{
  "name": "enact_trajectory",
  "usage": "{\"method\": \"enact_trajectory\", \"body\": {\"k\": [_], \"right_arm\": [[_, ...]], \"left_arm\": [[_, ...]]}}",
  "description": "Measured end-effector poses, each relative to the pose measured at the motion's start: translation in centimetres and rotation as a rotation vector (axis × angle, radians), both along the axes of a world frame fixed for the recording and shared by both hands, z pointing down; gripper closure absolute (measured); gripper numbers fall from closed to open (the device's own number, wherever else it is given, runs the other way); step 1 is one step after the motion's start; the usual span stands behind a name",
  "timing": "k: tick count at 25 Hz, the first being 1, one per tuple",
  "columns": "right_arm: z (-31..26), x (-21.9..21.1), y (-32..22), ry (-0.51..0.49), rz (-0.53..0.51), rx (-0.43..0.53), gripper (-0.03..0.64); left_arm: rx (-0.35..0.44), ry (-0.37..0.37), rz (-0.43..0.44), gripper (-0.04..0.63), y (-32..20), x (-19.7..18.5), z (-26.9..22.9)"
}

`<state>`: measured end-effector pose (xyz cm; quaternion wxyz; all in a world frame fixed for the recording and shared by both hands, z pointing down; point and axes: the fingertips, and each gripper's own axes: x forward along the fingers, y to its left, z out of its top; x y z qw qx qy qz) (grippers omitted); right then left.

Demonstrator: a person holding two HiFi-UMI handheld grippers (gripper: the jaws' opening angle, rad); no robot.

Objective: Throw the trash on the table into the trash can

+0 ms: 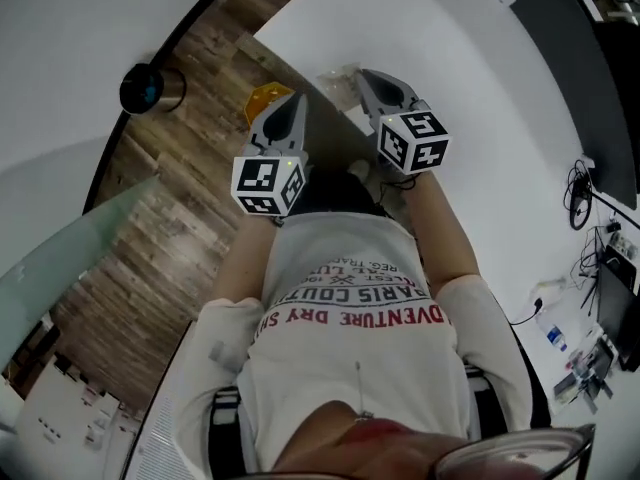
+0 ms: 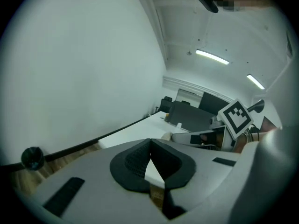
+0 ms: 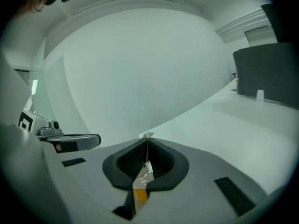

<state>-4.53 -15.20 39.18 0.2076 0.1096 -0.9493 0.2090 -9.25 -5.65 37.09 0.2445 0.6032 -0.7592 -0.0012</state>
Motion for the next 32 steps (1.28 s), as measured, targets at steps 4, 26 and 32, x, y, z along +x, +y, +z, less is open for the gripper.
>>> {"method": "enact_trajectory", "body": {"k": [4,26,32], "right_arm": [[3.3,-7.4,7.4,0.049,-0.110,-0.028,0.591],[48.6,-18.3,20.6,0.469,-0.326,-0.019,0.589],[55.4,-16.4,21.3,0.528,-0.314,0.037,0.588]], "left_arm": [[-0.054,0.035,-0.117,0.572,7.8,-6.4,2.9],[-0.293,0.348,-0.393,0.572,24.8,-13.9,38.7],[-0.328,0.442,-0.451,0.572,27.3,-10.4,44.1]]}}
